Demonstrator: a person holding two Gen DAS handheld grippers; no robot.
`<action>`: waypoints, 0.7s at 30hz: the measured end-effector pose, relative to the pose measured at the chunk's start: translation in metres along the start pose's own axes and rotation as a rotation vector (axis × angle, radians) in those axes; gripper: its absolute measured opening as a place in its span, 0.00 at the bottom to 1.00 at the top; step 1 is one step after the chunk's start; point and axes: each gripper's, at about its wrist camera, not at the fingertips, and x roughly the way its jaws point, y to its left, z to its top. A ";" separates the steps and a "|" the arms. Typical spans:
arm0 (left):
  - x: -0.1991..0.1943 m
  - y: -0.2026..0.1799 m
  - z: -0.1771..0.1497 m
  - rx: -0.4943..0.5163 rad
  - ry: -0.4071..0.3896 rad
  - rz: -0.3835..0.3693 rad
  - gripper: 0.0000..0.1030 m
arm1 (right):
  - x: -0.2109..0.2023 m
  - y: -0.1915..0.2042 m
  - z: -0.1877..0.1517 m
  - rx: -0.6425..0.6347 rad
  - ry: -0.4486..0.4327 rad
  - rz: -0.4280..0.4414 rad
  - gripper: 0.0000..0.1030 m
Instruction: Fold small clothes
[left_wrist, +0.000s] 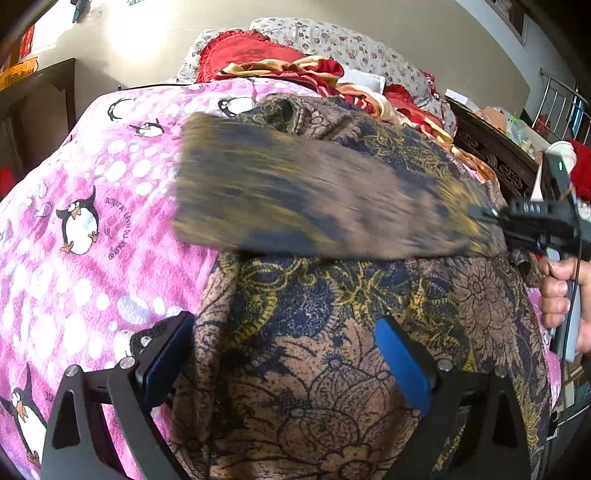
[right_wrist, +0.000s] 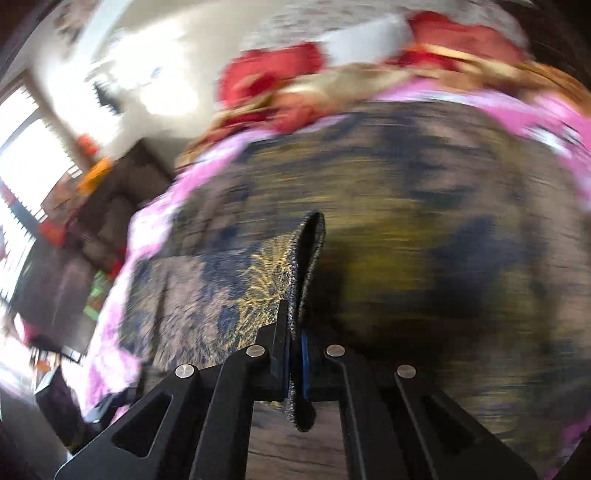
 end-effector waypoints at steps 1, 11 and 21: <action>0.000 0.000 0.000 0.001 0.001 0.001 0.96 | -0.006 -0.018 0.001 0.032 0.005 -0.027 0.04; 0.002 -0.003 0.001 0.014 0.008 0.017 0.96 | -0.053 -0.093 -0.009 0.111 -0.045 -0.157 0.04; -0.010 -0.004 0.020 0.002 -0.021 0.003 0.96 | -0.032 -0.057 -0.014 -0.046 0.019 -0.335 0.04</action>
